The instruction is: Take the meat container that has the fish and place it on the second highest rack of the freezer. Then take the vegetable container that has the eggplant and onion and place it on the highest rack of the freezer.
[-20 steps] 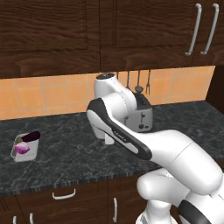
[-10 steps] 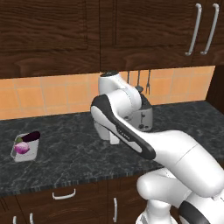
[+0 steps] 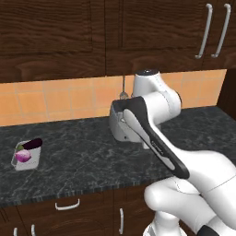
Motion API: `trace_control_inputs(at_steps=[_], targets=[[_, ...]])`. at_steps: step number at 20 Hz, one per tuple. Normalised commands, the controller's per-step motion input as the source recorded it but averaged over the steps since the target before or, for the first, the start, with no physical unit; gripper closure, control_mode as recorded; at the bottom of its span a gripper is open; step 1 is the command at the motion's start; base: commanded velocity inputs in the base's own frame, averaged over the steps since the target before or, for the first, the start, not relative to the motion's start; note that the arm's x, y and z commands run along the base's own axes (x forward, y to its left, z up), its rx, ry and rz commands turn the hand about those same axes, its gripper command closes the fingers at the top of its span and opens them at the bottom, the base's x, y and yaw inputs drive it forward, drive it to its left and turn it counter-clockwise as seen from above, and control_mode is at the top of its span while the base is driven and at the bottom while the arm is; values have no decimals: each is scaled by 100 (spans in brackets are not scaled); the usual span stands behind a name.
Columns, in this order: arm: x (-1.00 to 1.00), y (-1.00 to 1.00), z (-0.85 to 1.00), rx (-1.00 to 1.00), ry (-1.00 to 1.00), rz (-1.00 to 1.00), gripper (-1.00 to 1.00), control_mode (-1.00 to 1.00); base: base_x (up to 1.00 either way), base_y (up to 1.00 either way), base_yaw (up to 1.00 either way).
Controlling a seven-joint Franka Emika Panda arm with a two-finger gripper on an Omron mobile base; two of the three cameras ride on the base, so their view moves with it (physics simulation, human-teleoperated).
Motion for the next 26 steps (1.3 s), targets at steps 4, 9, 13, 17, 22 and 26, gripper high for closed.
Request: trace_control_inputs(at_steps=[4, 9, 13, 17, 22, 26], targets=[[-1, -52, 22, 1, 0, 0, 100, -100, 0, 0, 0], [0, 0, 0, 0, 0, 0, 100, 100, -44, 7, 0], [0, 0, 0, 0, 0, 0, 100, 100, -98, 31, -4], [0, 0, 0, 0, 0, 0, 100, 100, -66, 65, -36], [0, 0, 0, 0, 0, 0, 100, 100, -58, 69, -64], [0, 0, 0, 0, 0, 0, 100, 100, -46, 31, -78]])
